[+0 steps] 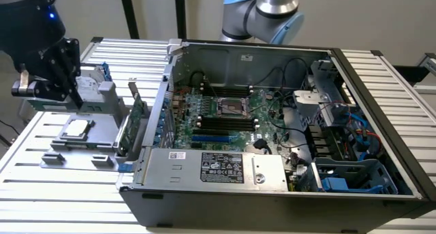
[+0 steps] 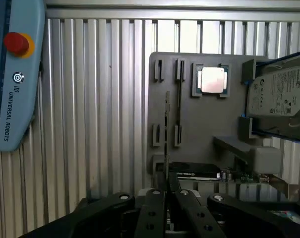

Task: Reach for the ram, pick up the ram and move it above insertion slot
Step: 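Pick up the ram and move it above insertion slot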

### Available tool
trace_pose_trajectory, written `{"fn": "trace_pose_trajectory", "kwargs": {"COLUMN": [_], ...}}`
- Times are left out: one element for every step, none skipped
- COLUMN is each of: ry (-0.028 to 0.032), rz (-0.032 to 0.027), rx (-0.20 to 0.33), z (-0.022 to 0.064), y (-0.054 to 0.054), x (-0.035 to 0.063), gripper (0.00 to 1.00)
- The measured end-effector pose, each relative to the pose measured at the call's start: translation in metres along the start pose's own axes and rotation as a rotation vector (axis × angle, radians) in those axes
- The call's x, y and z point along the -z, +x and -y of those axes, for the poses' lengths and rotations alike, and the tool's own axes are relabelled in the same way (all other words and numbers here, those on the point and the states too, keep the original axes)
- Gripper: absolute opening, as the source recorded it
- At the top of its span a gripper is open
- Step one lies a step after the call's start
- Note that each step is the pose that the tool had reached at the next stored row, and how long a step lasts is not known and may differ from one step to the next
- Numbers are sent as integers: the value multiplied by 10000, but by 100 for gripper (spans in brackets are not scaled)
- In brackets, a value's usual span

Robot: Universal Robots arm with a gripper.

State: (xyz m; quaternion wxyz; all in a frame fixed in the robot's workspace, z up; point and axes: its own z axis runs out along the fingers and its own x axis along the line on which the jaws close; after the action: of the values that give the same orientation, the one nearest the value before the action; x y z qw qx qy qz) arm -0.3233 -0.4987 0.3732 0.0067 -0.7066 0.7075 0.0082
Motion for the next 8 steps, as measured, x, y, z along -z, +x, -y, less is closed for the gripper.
{"fn": "trace_pose_trajectory", "kwargs": {"ry": [-7, -13, -19, -26, -31, -36, -43, -47], "rz": [10, 21, 30, 40, 51, 62, 69, 79], "rx": [4, 8, 13, 18, 23, 28, 33, 40], "z": [41, 81, 122, 165, 205, 245, 284, 323], "y": [1, 2, 2, 3, 4, 5, 5, 6], "x": [47, 92, 137, 185, 230, 275, 320, 365], "gripper": [13, 13, 13, 13, 13, 13, 13, 13]}}
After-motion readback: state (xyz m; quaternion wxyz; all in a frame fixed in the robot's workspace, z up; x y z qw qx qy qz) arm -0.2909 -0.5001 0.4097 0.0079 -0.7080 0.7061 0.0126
